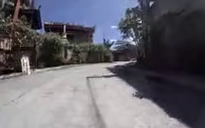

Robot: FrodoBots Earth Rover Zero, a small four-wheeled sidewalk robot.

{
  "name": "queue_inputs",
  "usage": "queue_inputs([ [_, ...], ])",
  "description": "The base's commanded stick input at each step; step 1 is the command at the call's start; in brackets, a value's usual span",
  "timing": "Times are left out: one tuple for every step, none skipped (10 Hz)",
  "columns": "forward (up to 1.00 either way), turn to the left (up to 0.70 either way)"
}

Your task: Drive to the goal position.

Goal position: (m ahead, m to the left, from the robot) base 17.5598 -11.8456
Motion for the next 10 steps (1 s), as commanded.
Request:
queue_inputs([
  [1.0,0.02],
  [1.0,0.1],
  [1.0,0.0],
  [1.0,-0.01],
  [1.0,-0.02],
  [1.0,0.0],
  [1.0,0.0],
  [1.0,-0.13],
  [1.0,-0.4],
  [1.0,-0.4],
])
